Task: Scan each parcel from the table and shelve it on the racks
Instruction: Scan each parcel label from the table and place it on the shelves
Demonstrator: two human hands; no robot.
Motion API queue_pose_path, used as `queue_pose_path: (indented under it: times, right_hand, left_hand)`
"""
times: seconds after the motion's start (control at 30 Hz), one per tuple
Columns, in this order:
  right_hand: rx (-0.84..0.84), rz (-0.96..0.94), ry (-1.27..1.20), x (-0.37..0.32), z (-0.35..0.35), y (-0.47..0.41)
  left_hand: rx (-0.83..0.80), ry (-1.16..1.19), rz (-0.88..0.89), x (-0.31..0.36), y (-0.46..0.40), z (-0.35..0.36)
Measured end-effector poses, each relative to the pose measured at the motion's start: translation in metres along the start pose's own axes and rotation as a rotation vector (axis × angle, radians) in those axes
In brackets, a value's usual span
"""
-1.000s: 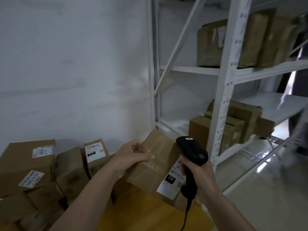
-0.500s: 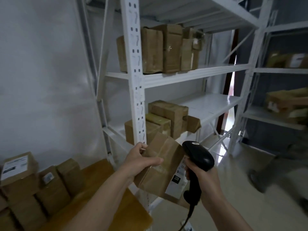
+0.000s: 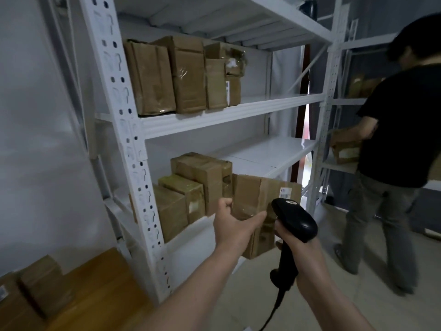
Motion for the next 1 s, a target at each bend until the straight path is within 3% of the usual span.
queue_pose_path:
  times: [0.3,0.47,0.6,1.0]
  right_hand:
    - [-0.101,-0.024,-0.051,-0.049,0.004,-0.088]
    - [-0.176,-0.077,-0.035,-0.067,0.019,-0.141]
    - [-0.163,-0.118,-0.041,-0.077,0.016,-0.181]
    - [-0.289,-0.064,-0.006,-0.066,0.016,-0.297]
  left_hand:
    - [0.122,0.127,0.129,0.0,-0.067,0.072]
    - [0.096,0.183,0.163,-0.009,-0.11,0.097]
    - [0.009,0.128,0.207,-0.021,-0.133,0.124]
    - [0.04,-0.041,0.244,-0.064,-0.188,0.172]
Point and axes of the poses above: each hand's wrist, its own y-axis away from the middle knuckle, its own z-axis out of the palm, x = y × z, the point moved 7 cm from there along -y, towards the middle knuckle, and after that the axes turned 8 degrees about z, right-handed, at the moved point
